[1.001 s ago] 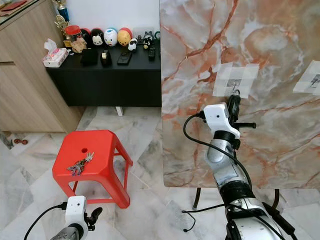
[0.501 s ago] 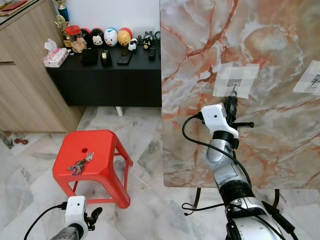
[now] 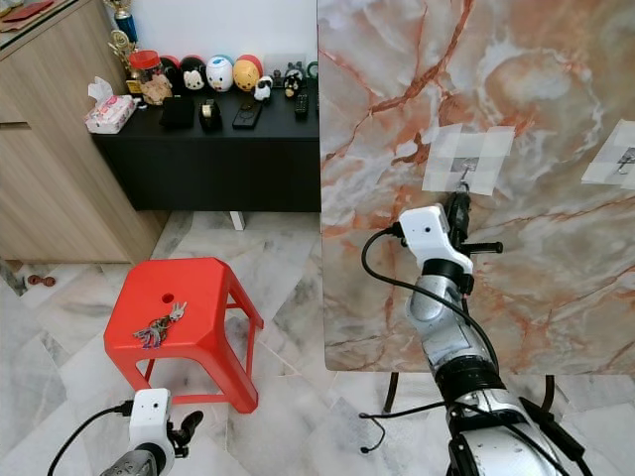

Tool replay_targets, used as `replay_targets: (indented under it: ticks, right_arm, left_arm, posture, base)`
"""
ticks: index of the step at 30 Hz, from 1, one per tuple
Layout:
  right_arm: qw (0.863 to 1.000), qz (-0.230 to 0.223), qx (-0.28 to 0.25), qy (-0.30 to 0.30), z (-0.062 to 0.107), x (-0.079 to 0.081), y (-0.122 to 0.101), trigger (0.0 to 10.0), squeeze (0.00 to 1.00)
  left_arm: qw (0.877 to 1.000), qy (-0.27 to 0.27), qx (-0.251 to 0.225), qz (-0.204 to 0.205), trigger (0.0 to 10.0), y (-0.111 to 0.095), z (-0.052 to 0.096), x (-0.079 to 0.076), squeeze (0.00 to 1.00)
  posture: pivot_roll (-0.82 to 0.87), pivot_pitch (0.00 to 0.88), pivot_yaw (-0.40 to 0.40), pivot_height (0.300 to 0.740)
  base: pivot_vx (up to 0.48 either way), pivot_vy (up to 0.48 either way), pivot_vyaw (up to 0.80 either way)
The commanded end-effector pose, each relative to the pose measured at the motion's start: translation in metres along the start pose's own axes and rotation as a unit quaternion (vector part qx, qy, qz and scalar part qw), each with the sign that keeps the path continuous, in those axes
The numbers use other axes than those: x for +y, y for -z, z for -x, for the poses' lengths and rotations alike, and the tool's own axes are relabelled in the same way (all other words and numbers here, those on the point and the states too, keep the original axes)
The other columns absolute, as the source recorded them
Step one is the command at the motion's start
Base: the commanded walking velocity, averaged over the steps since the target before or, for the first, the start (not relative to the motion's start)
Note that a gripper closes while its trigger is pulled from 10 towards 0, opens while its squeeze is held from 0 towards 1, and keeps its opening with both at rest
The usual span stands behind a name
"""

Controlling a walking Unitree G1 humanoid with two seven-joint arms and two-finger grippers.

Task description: Hang keys on a hook

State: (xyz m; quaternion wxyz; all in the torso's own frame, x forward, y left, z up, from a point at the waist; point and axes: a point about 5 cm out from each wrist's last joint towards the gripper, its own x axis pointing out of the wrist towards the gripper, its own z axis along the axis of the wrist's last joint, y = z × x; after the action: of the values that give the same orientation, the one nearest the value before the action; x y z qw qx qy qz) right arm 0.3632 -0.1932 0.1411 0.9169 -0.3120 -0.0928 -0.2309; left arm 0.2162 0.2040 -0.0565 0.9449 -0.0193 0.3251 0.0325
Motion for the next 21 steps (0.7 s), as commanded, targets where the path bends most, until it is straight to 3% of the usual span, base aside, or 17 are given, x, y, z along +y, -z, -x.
replay_targets:
  ticks: [1,3,4,7,18,20,21]
  right_arm:
    - [1.0,-0.004,-0.002,-0.005,-0.002,0.001,-0.002,10.0,0.64]
    - [1.0,-0.006,-0.002,-0.008,-0.001,0.002,-0.002,10.0,0.65]
    - [1.0,-0.007,-0.002,-0.01,0.0,0.002,-0.002,10.0,0.81]
    - [1.0,-0.009,-0.003,-0.014,0.002,0.004,-0.001,10.0,0.88]
    - [0.999,-0.025,-0.018,-0.033,0.009,0.007,-0.001,10.0,0.85]
    - [0.996,-0.033,-0.041,-0.068,0.018,0.013,-0.003,10.0,0.82]
    - [0.995,-0.038,-0.042,-0.077,0.021,0.014,-0.002,10.0,0.76]
  left_arm:
    - [1.0,0.0,0.013,-0.002,10.0,0.006,0.002,0.0,0.0]
    - [1.0,0.0,0.013,-0.002,10.0,0.006,0.002,0.0,0.0]
    - [1.0,0.0,0.014,-0.002,10.0,0.006,0.002,0.0,0.0]
    - [1.0,0.0,0.015,-0.002,10.0,0.007,0.002,0.0,0.0]
    - [1.0,0.0,0.018,-0.003,10.0,0.008,0.003,0.001,0.0]
    - [1.0,0.0,0.019,-0.003,10.0,0.009,0.003,0.001,0.0]
    - [1.0,0.0,0.019,-0.003,10.0,0.01,0.003,0.001,0.0]
  posture:
    - [0.12,0.082,0.023,0.74]
    - [0.12,0.083,0.024,0.74]
    - [0.12,0.082,0.024,0.74]
    - [0.12,0.08,0.024,0.74]
    - [0.12,0.069,0.022,0.74]
    - [0.12,0.063,0.02,0.74]
    - [0.12,0.06,0.019,0.74]
  base:
    - [0.0,0.0,0.0]
    - [0.0,0.0,0.0]
    - [0.0,0.0,0.0]
    - [0.0,0.0,0.0]
    - [0.0,0.0,0.0]
    - [0.0,0.0,0.0]
    - [0.0,0.0,0.0]
